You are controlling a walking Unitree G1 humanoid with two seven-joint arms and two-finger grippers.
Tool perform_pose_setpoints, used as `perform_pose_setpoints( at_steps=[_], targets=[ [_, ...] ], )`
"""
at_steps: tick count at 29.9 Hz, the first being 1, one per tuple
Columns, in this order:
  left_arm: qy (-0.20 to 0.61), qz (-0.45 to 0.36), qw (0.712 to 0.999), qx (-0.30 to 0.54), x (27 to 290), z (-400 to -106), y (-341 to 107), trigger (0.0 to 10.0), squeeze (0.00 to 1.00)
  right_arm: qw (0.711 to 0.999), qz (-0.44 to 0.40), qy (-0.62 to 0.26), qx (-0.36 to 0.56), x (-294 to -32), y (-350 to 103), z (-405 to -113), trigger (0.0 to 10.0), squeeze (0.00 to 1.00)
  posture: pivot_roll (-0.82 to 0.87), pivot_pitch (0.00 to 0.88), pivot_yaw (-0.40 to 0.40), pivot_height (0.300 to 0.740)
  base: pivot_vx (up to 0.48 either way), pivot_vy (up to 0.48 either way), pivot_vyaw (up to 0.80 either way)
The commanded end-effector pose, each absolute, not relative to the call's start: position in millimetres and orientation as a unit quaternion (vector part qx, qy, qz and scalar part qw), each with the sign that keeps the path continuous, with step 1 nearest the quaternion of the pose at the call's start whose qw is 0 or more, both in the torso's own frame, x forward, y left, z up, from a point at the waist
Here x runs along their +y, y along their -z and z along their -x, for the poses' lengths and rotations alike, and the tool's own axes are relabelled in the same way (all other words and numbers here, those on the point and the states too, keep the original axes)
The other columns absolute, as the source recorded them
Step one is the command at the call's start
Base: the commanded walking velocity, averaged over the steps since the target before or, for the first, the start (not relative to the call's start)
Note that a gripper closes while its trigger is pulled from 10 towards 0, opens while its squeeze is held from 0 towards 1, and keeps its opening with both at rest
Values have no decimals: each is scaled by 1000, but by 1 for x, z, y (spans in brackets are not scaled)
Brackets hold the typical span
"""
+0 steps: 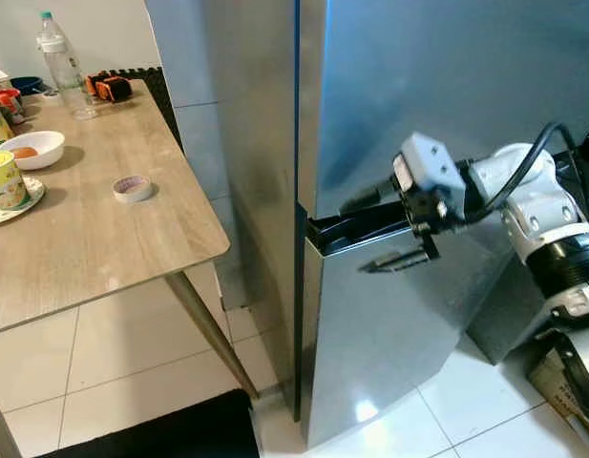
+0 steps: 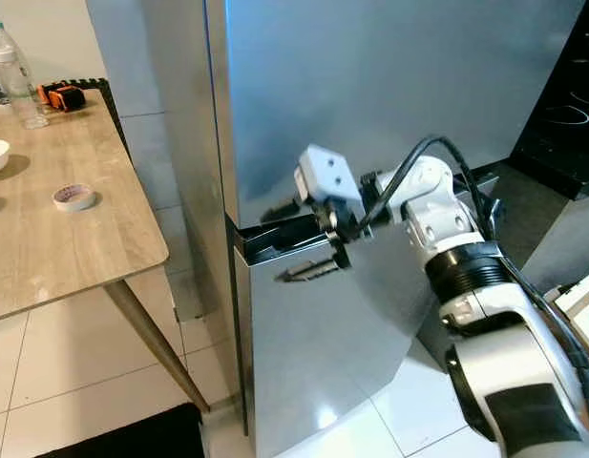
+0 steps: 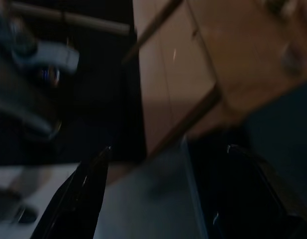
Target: Restocking fridge
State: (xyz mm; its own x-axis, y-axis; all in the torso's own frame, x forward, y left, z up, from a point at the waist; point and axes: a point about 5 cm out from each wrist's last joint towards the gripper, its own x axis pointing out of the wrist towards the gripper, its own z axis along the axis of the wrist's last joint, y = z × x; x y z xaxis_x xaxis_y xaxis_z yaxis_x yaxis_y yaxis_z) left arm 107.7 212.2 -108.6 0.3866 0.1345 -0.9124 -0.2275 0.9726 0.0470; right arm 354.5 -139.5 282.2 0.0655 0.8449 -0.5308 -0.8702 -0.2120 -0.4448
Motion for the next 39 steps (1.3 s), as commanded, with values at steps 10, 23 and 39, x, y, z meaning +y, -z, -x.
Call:
perform_pose_setpoints(
  at_steps=[10, 23, 39],
  targets=[
    [-105, 42, 827, 551, 209, -103, 110, 10000, 0, 635, 428, -641, 55, -147, -276, -363, 10000, 0, -111, 38, -30, 740, 0, 0, 0],
    [-105, 43, 827, 551, 209, -104, 110, 10000, 0, 630, 472, -611, 83, -148, -266, -370, 10000, 0, -111, 37, -33, 740, 0, 0, 0],
    [-105, 44, 826, 551, 208, -103, 111, 10000, 0, 587, 457, -660, 106, -156, -267, -359, 0, 0, -112, 37, -33, 740, 0, 0, 0]
  ],
)
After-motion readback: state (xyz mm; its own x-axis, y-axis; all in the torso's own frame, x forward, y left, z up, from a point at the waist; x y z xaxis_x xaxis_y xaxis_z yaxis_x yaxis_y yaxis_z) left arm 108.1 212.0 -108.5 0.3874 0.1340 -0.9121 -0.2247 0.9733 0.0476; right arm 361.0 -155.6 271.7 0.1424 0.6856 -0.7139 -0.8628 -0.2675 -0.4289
